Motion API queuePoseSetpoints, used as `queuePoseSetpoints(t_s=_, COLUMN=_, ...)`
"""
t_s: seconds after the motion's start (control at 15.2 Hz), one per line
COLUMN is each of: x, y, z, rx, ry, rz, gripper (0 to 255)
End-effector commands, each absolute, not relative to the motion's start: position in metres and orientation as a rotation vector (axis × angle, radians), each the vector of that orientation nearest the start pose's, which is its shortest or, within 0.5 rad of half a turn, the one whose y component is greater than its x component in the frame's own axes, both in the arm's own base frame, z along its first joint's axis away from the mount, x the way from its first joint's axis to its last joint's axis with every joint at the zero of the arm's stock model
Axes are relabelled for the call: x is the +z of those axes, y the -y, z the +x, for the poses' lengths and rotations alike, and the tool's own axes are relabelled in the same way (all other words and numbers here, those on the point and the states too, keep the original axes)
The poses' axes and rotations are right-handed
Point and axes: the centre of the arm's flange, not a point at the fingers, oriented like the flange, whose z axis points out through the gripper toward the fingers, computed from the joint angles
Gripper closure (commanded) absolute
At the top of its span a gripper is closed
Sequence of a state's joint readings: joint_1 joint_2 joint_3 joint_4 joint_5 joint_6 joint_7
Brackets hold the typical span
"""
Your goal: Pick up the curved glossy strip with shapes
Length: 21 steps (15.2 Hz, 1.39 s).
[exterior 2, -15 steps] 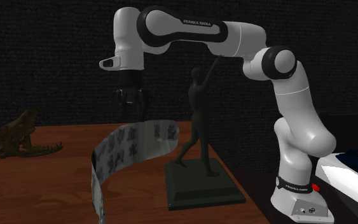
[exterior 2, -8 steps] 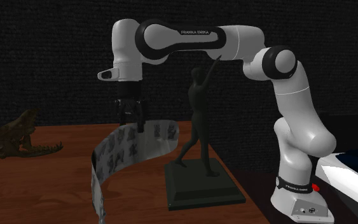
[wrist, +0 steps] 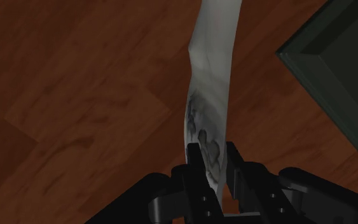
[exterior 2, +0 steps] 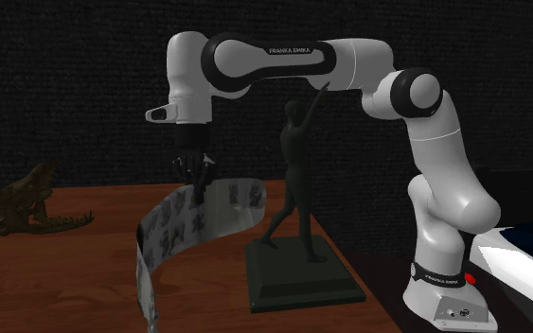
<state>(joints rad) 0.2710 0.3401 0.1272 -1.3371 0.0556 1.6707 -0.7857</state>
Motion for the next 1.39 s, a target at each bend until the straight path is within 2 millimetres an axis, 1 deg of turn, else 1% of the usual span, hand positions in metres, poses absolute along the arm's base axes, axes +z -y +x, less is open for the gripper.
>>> queuePoseSetpoints(t_s=0.0, x=0.539, y=-0.249, z=0.612, rx=-0.022, ry=1.683, rz=-2.538, gripper=255)
queuePoseSetpoints(t_s=0.2, x=0.538, y=-0.249, z=0.612, rx=-0.022, ry=1.683, rz=-2.538, gripper=255)
queuePoseSetpoints(t_s=1.19, x=0.618, y=-0.249, z=0.612, rx=-0.022, ry=1.683, rz=-2.538, gripper=255)
queuePoseSetpoints(t_s=1.32, x=0.618, y=-0.249, z=0.612, rx=-0.022, ry=1.683, rz=-2.538, gripper=255)
